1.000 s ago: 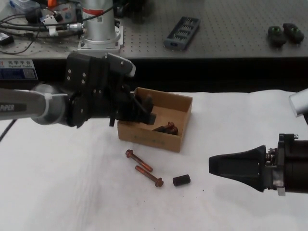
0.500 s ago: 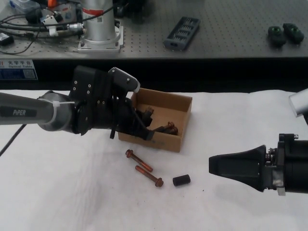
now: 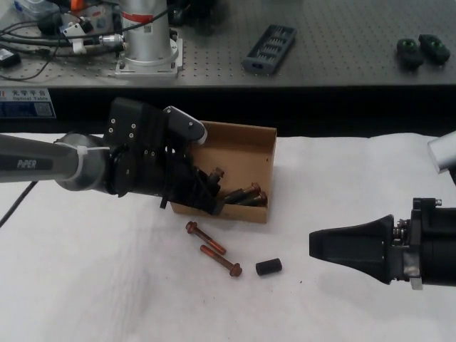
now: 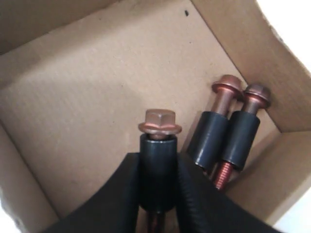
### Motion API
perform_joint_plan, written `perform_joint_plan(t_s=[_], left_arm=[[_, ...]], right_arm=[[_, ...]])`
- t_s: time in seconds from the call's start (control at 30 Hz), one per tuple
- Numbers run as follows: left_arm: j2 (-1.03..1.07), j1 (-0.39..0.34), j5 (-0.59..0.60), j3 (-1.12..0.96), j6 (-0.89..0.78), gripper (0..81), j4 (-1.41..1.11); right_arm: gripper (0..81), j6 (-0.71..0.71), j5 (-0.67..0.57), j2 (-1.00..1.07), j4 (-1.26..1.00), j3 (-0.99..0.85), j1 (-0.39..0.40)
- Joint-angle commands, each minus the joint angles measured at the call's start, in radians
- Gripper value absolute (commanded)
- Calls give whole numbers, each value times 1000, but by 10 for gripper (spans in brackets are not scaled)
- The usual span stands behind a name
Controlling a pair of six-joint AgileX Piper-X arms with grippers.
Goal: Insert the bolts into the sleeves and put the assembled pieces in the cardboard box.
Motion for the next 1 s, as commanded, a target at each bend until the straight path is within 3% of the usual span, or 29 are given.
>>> perform_joint_plan(t_s=[0.0, 0.3, 0.4, 0.5, 0.53, 0.77, 0.97], left_arm=[[-6, 0, -10, -7, -7, 44, 28], [-6, 0, -10, -7, -34, 60, 25], [-6, 0, -10, -7, -58, 203, 8], [-6, 0, -15, -7, -100, 445, -22], [-6, 0, -15, -7, -102, 468, -38], [-14, -3, 37, -7, -218, 430, -207], [-110, -3, 22, -21, -272, 430, -174]], right_arm=[[43, -9, -2, -9, 3, -10, -8], [43, -9, -2, -9, 3, -10, -8], [43, -9, -2, -9, 3, -10, -8], [43, -9, -2, -9, 3, -10, -8], [43, -9, -2, -9, 3, -10, -8], [43, -13, -2, -9, 7, -10, -8], [43, -16, 22, -5, 71, -6, -8]])
